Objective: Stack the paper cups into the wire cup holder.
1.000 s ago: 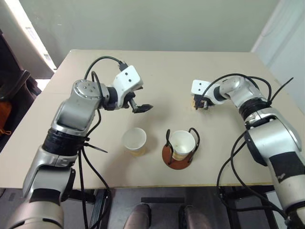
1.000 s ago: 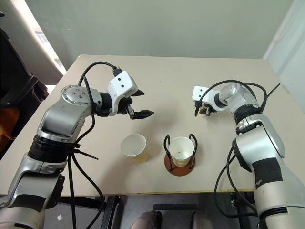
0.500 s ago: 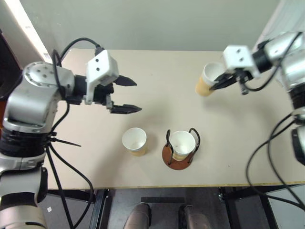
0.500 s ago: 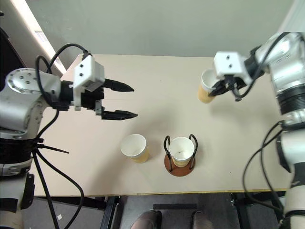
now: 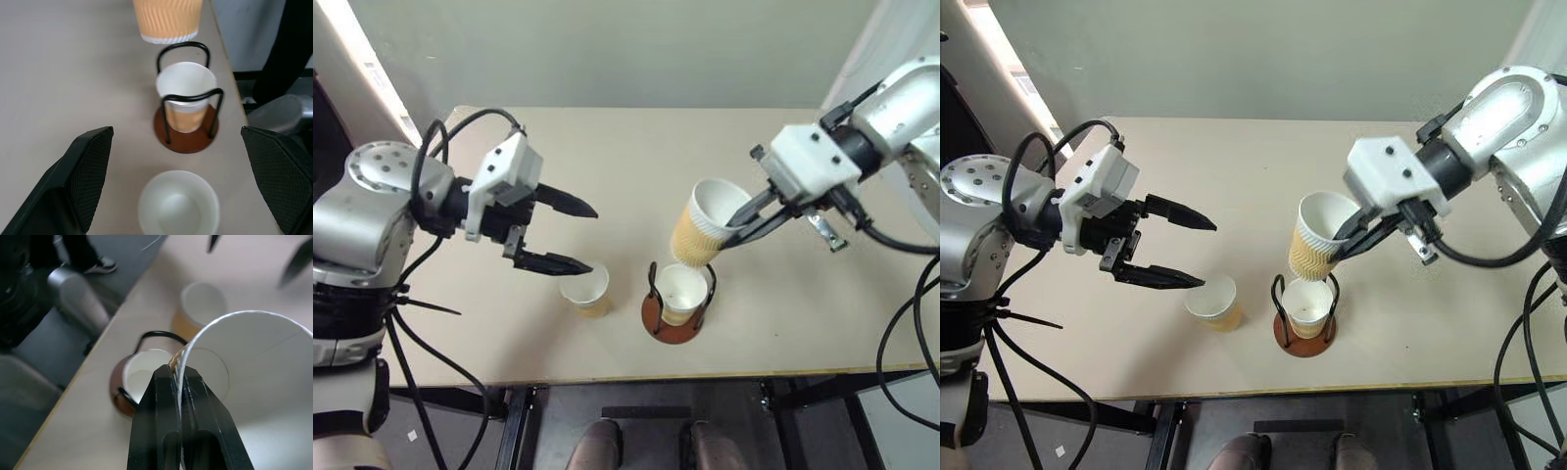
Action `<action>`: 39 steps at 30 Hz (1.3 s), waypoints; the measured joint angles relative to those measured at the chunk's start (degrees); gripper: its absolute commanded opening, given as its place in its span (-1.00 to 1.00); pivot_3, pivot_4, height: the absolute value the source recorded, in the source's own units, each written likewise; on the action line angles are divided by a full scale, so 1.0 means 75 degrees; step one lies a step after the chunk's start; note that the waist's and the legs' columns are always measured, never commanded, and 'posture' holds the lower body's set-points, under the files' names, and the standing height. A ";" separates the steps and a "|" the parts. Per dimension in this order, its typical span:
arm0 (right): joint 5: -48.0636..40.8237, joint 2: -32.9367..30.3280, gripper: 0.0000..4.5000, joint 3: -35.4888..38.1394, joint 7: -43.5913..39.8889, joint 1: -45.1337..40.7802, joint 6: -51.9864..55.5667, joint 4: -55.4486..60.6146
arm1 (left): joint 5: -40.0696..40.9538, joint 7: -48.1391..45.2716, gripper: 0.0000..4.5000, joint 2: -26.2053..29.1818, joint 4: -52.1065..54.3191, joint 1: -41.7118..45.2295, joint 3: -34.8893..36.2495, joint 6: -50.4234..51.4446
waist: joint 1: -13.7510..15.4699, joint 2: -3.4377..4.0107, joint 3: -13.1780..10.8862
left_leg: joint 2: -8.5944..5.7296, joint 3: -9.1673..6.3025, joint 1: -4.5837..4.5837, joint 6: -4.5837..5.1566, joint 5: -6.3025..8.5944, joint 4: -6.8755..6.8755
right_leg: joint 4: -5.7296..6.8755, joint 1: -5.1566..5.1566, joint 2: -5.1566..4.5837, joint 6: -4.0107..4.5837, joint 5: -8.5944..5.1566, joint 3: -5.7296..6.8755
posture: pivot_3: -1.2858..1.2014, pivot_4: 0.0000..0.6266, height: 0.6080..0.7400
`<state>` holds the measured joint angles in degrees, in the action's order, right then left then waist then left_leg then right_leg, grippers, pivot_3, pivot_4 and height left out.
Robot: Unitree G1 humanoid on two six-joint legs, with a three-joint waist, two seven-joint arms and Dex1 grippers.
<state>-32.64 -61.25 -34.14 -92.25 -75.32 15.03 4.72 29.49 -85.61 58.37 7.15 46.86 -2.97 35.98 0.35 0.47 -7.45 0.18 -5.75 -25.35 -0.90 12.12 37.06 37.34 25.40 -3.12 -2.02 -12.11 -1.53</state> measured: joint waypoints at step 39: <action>0.1466 0.1189 0.97 -0.0880 0.0105 0.0035 -0.1188 -0.0917 | -0.0276 0.0533 1.00 0.0444 0.0178 -0.0554 -0.0233 -0.0153 | -0.0039 -0.0003 0.0002 | -0.0002 0.0001 0.0034 0.0011 -0.0030 -0.0003 | 0.0007 -0.0023 0.0001 0.0043 0.0027 -0.0002 | 0.03 -0.52 1.00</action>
<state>-21.65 -52.33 -40.74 -91.46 -75.06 6.12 -2.16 27.42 -81.61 61.70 8.48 42.70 -4.72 34.83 0.06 0.45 -7.43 0.16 -5.74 -25.10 -0.82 11.90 37.04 37.39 25.23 -3.11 -1.70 -11.91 -1.54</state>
